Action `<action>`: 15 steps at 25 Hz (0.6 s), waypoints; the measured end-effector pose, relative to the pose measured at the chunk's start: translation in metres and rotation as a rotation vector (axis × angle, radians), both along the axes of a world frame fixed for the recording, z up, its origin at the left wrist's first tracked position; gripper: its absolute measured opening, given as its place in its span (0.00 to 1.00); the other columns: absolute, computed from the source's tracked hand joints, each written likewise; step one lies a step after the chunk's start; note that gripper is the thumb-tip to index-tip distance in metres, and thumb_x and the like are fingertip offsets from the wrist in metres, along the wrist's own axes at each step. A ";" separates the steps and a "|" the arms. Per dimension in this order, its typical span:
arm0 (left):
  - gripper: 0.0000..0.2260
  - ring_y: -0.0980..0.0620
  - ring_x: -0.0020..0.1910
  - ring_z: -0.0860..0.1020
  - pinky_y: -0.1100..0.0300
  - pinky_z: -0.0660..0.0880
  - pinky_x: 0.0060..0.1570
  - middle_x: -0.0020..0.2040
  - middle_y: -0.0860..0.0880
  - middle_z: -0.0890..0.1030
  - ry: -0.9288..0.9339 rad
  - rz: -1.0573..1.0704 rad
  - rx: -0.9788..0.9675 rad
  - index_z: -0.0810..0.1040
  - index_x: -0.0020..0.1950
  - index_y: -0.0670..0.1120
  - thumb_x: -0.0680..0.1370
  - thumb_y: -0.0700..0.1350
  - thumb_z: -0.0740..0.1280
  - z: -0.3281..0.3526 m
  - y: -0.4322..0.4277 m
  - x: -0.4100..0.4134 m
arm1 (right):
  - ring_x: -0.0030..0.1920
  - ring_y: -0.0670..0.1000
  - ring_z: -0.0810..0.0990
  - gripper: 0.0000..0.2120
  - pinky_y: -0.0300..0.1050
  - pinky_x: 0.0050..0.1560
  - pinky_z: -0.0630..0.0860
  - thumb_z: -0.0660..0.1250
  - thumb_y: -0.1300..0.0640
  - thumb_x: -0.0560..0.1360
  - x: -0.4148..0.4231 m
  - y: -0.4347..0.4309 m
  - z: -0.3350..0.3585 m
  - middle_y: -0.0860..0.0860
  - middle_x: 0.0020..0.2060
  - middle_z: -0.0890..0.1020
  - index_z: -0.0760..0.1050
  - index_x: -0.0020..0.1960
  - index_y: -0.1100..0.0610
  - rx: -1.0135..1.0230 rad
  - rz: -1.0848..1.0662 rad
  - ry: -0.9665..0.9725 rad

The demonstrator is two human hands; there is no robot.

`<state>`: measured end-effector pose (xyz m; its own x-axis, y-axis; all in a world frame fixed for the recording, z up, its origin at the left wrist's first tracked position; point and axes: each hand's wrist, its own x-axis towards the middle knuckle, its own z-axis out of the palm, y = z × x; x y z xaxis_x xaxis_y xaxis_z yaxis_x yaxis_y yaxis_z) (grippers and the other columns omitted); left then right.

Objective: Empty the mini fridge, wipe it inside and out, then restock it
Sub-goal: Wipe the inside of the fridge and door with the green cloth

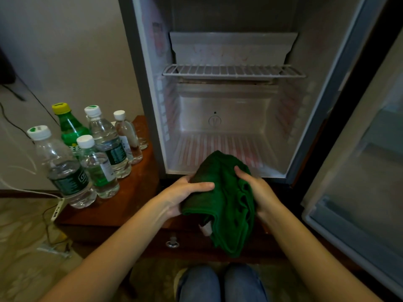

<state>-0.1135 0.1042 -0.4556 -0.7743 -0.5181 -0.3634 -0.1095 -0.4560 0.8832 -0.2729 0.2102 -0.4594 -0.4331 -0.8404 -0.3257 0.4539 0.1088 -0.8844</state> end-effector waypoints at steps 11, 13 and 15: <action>0.24 0.43 0.50 0.82 0.49 0.78 0.52 0.51 0.41 0.83 -0.071 0.071 -0.086 0.78 0.59 0.42 0.63 0.38 0.75 0.027 -0.018 -0.015 | 0.54 0.54 0.80 0.10 0.43 0.51 0.79 0.64 0.59 0.78 -0.011 -0.026 -0.007 0.55 0.54 0.80 0.76 0.59 0.55 -0.126 -0.177 0.316; 0.22 0.42 0.47 0.82 0.51 0.79 0.47 0.49 0.41 0.83 -0.010 0.295 -0.195 0.77 0.58 0.43 0.65 0.35 0.75 0.042 -0.028 -0.018 | 0.55 0.54 0.78 0.11 0.44 0.52 0.78 0.62 0.61 0.79 -0.027 -0.024 -0.014 0.53 0.52 0.79 0.74 0.61 0.56 -0.138 -0.282 0.469; 0.13 0.50 0.43 0.81 0.58 0.77 0.42 0.44 0.47 0.82 0.026 0.479 -0.486 0.76 0.50 0.48 0.71 0.34 0.71 0.057 -0.037 -0.023 | 0.54 0.51 0.78 0.11 0.49 0.55 0.77 0.61 0.62 0.79 -0.037 -0.017 -0.026 0.50 0.49 0.78 0.74 0.60 0.55 -0.149 -0.328 0.583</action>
